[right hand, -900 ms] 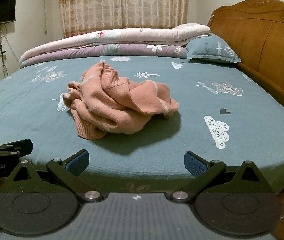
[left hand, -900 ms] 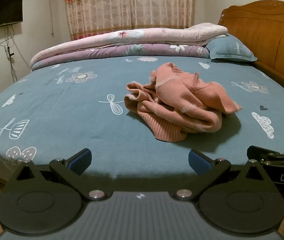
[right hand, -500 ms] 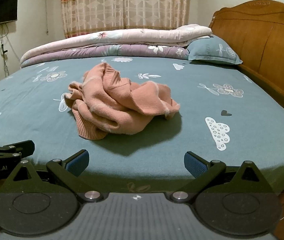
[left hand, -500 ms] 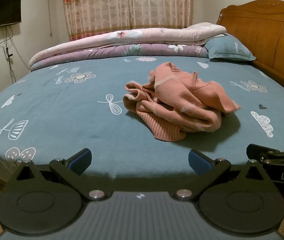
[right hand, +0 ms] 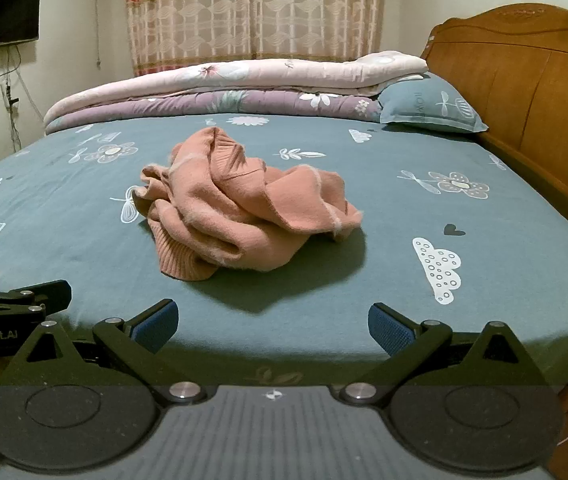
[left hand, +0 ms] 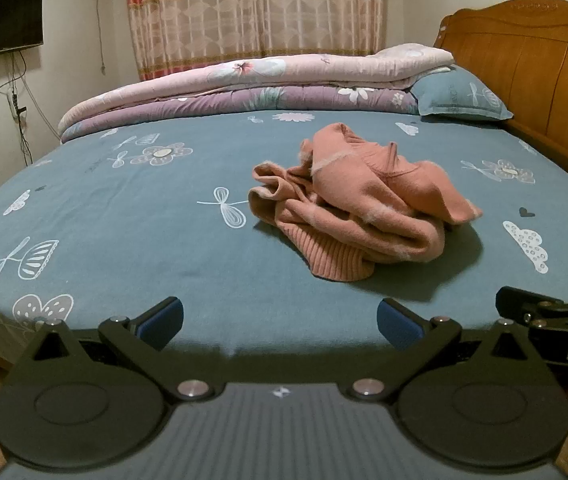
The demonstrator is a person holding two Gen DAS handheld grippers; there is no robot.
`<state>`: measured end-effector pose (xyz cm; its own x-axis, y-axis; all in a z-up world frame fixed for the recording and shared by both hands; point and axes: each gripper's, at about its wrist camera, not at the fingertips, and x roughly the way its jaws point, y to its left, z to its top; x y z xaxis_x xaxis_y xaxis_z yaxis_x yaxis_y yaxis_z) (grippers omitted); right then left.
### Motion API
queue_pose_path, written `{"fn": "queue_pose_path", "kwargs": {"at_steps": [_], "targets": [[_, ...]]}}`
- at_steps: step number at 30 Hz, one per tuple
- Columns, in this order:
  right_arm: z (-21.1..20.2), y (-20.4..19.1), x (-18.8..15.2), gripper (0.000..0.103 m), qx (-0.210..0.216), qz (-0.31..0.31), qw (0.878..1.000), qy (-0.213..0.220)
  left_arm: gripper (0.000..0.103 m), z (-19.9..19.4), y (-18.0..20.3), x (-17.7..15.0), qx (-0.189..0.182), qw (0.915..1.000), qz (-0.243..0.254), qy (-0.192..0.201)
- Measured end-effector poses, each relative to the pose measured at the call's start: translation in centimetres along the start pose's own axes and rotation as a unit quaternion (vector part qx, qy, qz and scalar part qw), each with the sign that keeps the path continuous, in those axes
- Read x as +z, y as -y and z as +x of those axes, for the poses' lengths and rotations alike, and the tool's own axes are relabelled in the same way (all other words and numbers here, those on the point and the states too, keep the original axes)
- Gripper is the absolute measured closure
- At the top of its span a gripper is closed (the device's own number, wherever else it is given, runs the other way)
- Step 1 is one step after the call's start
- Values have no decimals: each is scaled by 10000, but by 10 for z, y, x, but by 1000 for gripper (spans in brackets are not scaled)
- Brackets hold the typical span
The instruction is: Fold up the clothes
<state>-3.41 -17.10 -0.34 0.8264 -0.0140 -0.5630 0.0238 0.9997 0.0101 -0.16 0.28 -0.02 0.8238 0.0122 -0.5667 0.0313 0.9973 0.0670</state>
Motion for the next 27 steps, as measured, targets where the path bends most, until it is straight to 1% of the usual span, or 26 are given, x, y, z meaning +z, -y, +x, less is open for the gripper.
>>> {"fn": "queue_pose_path", "kwargs": {"at_steps": [27], "targets": [[0, -2, -5, 0, 101, -15, 9999, -6, 1, 3, 1, -3, -91, 9999, 28, -66]]}}
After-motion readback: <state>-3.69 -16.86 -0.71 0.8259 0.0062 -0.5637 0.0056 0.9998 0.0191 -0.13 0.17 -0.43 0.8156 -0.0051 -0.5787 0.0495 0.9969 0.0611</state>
